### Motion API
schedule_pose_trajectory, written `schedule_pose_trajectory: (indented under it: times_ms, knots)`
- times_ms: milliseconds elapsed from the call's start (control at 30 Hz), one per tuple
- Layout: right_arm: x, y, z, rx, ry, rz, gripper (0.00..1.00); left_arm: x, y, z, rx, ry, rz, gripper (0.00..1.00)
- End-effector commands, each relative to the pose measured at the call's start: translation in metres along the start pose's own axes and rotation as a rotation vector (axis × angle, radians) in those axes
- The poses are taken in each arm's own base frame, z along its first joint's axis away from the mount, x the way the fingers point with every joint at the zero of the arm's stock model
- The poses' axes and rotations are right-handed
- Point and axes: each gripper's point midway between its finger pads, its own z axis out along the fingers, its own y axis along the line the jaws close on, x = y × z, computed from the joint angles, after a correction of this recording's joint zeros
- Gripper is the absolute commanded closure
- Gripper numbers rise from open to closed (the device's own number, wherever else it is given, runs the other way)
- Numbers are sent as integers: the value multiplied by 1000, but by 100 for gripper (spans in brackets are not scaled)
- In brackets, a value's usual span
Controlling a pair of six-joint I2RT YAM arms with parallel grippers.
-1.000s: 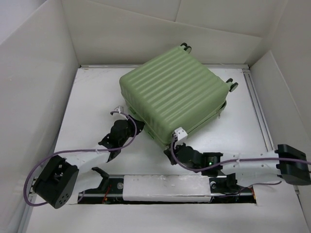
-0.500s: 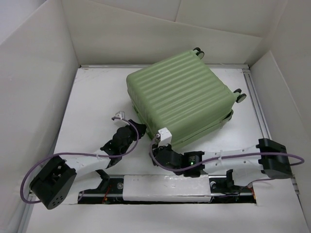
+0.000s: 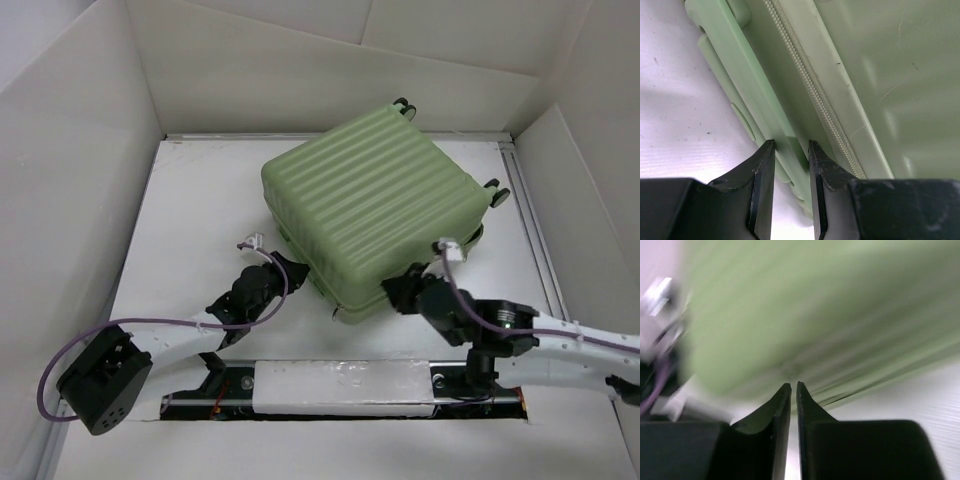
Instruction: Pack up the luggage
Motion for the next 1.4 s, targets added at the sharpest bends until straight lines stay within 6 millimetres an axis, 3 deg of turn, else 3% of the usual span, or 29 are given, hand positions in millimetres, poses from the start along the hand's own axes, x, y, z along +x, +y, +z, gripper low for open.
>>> schedule_pose_trajectory:
  times_ms: [0,67,133,167,233,300,333,367,400,467,533,567,600,667,833,900,933,1000,1033,1067,1100,1133,1167,1233,1267,1300,1333,1367]
  knots:
    - [-16,-110,-12,372,-92,39,87,12,-39,-10,171,91,18,100]
    - [-36,-148,-15,510,-158,86,89,9,-38,-9,166,84,16,100]
    - [-36,-169,-11,580,-147,85,92,9,-38,-9,166,84,16,100]
    - [-43,-189,-12,659,-168,100,92,9,-37,-9,166,83,25,100]
    - [-43,-198,-1,685,-135,105,93,9,-40,-10,180,87,24,100]
    - [-56,-208,5,709,-148,114,93,9,-43,-12,193,89,23,100]
    - [-52,-203,17,650,-111,101,93,10,-44,-12,198,96,24,100]
    - [-66,-190,41,527,-126,56,90,11,-45,-13,205,103,36,100]
    - [-75,-196,49,534,-153,34,90,15,-47,-14,214,113,49,100]
    - [-76,-177,88,375,-94,-3,90,26,-58,-18,246,147,62,100]
    - [-79,-164,110,276,-46,-93,92,33,-65,-19,253,152,82,100]
    - [-88,-146,121,196,-36,-117,94,39,-64,-20,250,166,90,100]
    - [-86,-145,136,175,-10,-139,95,49,-71,-22,265,196,89,100]
    - [-104,-119,149,75,-19,-214,95,55,-76,-23,275,201,82,100]
    - [-133,-100,171,1,-27,-269,95,81,-92,-30,291,257,51,100]
    - [-151,-95,171,-36,-47,-264,93,82,-104,-32,310,248,40,100]
    - [-149,-96,173,-31,-34,-261,90,91,-105,-36,313,266,52,100]
    - [-152,-102,165,-2,-30,-254,80,90,-114,-36,323,262,27,100]
    - [-152,-115,160,71,-35,-250,74,88,-118,-36,330,258,24,100]
    - [-151,-121,140,124,-32,-247,61,88,-118,-36,329,259,13,100]
    - [-148,-122,129,155,-45,-219,56,88,-118,-36,329,259,13,100]
    - [-132,-140,118,234,-42,-203,52,84,-122,-38,342,252,7,100]
    - [-140,-132,92,228,-113,-191,47,78,-128,-42,363,239,-4,100]
    - [-124,-132,72,233,-146,-150,47,77,-121,-45,340,239,4,100]
    - [-96,-140,66,236,-103,-140,47,63,-131,-52,371,205,-17,97]
    - [-95,-132,49,199,-141,-133,47,59,-127,-55,369,189,-10,95]
    - [-79,-121,46,145,-123,-120,49,49,-128,-57,365,151,-21,92]
    - [-55,-123,47,118,-83,-119,49,50,-113,-57,312,148,7,89]
